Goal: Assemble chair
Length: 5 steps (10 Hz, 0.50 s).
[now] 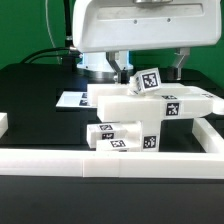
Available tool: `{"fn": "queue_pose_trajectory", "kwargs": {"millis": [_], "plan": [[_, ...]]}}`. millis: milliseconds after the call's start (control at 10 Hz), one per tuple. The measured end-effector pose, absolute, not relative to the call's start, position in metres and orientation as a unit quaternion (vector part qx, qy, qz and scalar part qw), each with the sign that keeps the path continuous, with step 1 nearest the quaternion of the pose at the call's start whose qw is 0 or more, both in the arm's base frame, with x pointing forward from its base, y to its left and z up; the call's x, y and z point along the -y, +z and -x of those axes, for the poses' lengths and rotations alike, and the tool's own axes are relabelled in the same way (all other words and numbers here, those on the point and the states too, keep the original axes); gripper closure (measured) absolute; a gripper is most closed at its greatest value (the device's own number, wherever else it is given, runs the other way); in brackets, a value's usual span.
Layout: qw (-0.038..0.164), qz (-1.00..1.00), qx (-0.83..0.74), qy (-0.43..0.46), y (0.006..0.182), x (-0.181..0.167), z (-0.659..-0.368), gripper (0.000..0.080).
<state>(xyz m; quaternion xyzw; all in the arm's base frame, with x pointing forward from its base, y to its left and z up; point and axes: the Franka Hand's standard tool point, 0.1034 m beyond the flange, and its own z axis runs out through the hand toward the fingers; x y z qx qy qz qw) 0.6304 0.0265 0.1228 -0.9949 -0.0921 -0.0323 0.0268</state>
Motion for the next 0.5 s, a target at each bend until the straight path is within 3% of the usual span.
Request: {"fn": "queue_pose_trajectory", "kwargs": {"millis": [200, 500], "plan": [[0.027, 0.995, 0.092, -0.032, 0.1228, -0.026, -0.6304, 0.0517], [0.027, 0.996, 0.084, -0.032, 0.1225, -0.0259, -0.6303, 0.0515]]}}
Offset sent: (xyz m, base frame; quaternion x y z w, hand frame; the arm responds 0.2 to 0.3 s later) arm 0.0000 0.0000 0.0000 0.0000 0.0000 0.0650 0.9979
